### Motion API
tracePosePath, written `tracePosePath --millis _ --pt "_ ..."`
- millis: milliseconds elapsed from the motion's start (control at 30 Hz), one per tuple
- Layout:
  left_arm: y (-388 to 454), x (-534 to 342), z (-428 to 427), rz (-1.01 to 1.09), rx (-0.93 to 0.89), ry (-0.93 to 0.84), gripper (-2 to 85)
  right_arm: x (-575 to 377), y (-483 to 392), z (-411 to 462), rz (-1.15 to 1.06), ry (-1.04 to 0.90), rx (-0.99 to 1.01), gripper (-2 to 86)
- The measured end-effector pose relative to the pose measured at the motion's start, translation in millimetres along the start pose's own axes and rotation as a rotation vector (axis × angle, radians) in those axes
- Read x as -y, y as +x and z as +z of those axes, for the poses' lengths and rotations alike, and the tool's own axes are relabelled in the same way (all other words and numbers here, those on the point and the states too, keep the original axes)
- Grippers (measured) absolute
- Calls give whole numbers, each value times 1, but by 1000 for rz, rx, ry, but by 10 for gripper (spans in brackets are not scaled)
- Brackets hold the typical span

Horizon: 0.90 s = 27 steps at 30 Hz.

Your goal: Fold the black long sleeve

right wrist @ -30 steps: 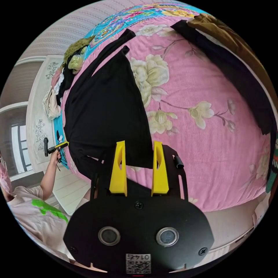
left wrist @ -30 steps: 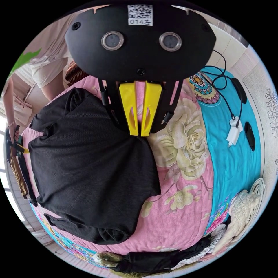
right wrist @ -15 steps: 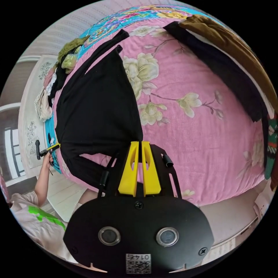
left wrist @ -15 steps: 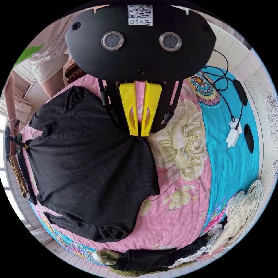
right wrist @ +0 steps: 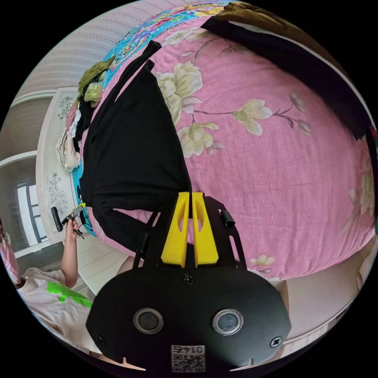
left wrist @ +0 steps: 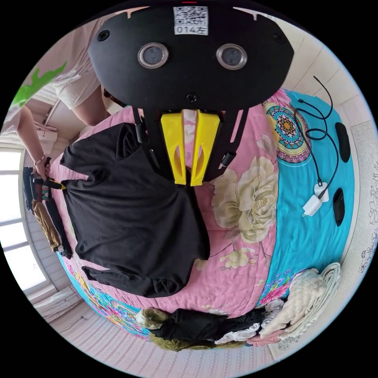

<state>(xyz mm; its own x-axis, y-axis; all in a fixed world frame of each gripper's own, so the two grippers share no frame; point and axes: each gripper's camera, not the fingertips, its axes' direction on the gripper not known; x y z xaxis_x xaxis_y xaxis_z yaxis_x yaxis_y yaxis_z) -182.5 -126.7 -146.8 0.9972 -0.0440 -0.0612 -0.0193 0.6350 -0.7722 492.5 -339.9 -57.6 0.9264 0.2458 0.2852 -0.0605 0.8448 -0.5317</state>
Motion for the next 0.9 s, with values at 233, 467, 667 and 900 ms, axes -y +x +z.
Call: tracePosePath --millis 233,467,667,900 --pt "-1 -42 10 -6 -110 -10 -5 -42 25 10 -44 43 67 57" --pt "16 -80 41 6 -234 -55 -3 -128 76 17 151 40 77 157" --pt "25 -97 64 38 -162 -100 17 -195 117 41 328 26 80 155" --pt "18 -116 87 -15 -226 -138 53 -227 142 74 401 57 247 130"
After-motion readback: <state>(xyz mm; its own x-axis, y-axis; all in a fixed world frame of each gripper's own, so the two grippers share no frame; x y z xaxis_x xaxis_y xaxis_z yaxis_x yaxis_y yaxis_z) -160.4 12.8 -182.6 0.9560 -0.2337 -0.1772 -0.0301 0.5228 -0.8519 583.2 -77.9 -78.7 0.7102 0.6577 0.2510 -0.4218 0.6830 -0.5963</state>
